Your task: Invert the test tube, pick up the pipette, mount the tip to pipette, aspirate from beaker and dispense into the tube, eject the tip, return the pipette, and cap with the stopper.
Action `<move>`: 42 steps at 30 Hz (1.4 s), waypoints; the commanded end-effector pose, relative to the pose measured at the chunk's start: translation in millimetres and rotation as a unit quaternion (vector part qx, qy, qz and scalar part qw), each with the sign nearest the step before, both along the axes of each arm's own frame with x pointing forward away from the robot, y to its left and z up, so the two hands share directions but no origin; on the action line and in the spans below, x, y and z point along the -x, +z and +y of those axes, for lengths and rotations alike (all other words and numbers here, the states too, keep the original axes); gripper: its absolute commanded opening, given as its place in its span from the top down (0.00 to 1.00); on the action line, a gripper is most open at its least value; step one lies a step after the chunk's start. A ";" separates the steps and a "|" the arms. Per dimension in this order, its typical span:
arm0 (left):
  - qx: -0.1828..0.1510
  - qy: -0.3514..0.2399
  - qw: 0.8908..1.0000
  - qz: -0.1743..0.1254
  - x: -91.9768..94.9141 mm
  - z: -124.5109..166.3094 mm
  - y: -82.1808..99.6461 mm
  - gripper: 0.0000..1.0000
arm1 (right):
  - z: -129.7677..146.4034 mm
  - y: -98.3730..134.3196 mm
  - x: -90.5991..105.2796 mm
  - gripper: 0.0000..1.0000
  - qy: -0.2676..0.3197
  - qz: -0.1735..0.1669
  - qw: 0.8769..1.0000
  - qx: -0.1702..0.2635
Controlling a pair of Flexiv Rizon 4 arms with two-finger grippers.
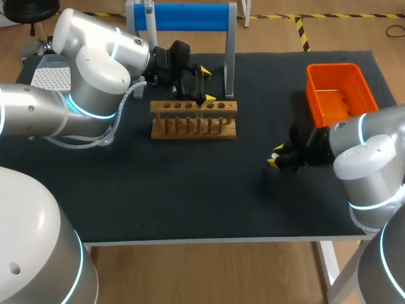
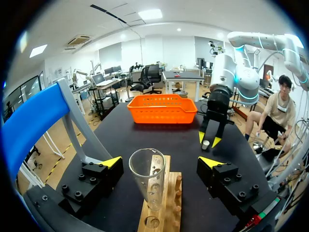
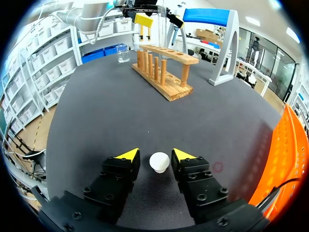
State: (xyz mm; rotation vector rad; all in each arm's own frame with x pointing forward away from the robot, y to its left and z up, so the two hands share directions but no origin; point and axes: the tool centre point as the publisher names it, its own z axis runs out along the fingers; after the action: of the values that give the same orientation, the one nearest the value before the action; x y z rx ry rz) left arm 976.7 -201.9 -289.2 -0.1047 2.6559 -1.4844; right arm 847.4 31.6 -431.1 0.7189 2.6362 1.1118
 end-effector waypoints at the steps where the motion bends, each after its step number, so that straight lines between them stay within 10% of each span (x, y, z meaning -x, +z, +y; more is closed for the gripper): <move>1: -0.001 -0.002 1.000 0.002 -1.6 0.2 0.4 0.00 | -1.2 0.2 1.0 0.59 -0.002 0.000 1.000 0.000; 36: -0.001 -0.002 1.000 0.002 -1.6 0.2 0.4 0.00 | -5.0 -2.7 1.3 0.80 -0.010 0.005 1.000 0.005; 42: -0.001 -0.002 1.000 0.002 -1.6 0.2 0.4 0.00 | -5.5 -2.7 1.1 0.70 -0.011 0.004 1.000 0.006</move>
State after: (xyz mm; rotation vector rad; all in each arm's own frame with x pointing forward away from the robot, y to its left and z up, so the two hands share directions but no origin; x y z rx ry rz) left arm 976.6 -201.9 -289.2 -0.1047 2.6560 -1.4838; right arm 846.8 26.0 -433.9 0.7502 2.6315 1.0925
